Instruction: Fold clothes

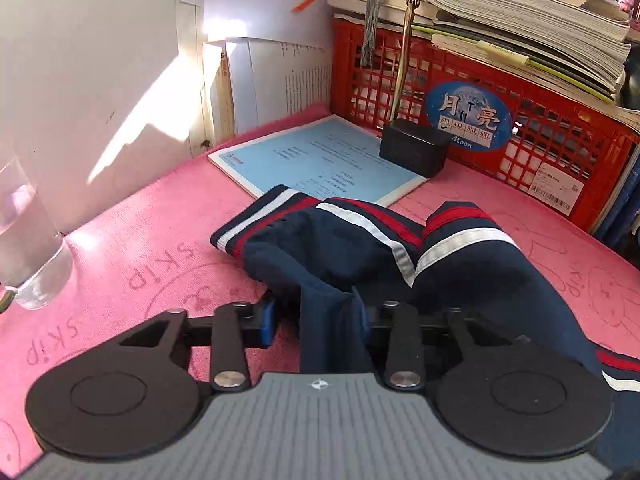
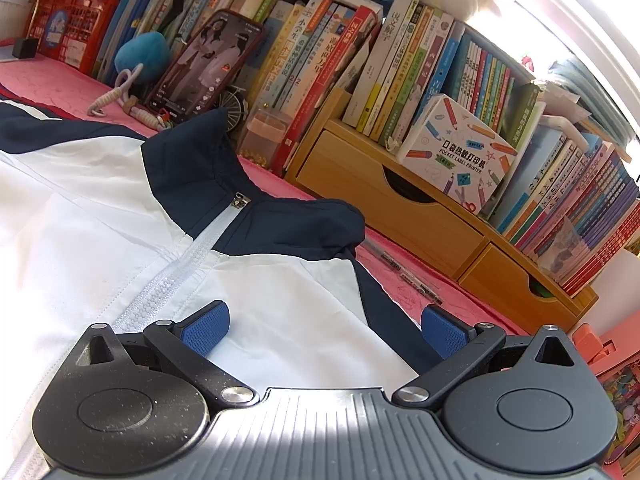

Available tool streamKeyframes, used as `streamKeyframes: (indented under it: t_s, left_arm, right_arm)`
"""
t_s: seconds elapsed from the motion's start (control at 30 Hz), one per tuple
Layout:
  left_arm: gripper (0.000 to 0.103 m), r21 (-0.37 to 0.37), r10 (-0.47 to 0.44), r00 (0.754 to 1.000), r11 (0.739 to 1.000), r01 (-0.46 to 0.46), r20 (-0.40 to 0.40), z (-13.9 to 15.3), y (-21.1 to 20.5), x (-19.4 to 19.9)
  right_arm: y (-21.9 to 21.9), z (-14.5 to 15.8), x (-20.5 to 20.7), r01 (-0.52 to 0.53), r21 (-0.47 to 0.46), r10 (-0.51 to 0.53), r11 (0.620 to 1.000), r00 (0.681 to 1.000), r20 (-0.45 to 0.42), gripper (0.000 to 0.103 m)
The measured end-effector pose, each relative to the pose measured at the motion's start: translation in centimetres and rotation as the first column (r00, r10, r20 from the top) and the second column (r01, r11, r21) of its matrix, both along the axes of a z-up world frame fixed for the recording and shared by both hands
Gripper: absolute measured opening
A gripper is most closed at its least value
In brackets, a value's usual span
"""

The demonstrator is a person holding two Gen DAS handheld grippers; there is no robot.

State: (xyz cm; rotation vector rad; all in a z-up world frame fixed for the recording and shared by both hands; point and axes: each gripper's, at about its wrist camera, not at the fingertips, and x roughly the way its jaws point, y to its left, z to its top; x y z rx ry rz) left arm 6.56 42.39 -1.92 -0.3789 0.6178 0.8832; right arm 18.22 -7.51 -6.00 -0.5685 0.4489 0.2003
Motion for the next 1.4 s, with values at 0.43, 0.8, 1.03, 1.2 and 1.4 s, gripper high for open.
streamKeyframes:
  t_s: [0.43,0.8,1.03,1.2,1.4]
  left_arm:
    - [0.010,0.334,0.083,0.992,0.941,-0.048,-0.091,5.3,1.4,-0.2]
    - [0.051,0.300,0.032,0.935,0.951,0.081,-0.354,1.7,-1.4,-1.0]
    - [0.061,0.344,-0.140,0.969,0.916,0.205,-0.206,7.7,-7.2,-4.2]
    - [0.061,0.317,-0.535,0.839,0.782,0.536,-0.100,9.3,-15.9,-3.1]
    - [0.061,0.138,-0.834,0.547,0.534,0.834,-0.075,4.4,-27.1,2.3]
  right_arm:
    - [0.4,0.0,-0.1,0.000,-0.020,0.000,1.000,1.000,0.016,0.103]
    - [-0.1,0.3,0.3,0.002,0.025,-0.001,1.000,1.000,-0.017,0.103]
    - [-3.4,2.9,-0.5,0.007,0.204,0.010,0.979,0.997,-0.079,0.101]
    - [-5.4,4.9,-0.8,0.012,0.356,0.071,0.935,0.973,-0.220,0.035]
    - [-4.3,3.6,0.6,0.026,0.341,0.071,0.940,0.961,-0.268,0.035]
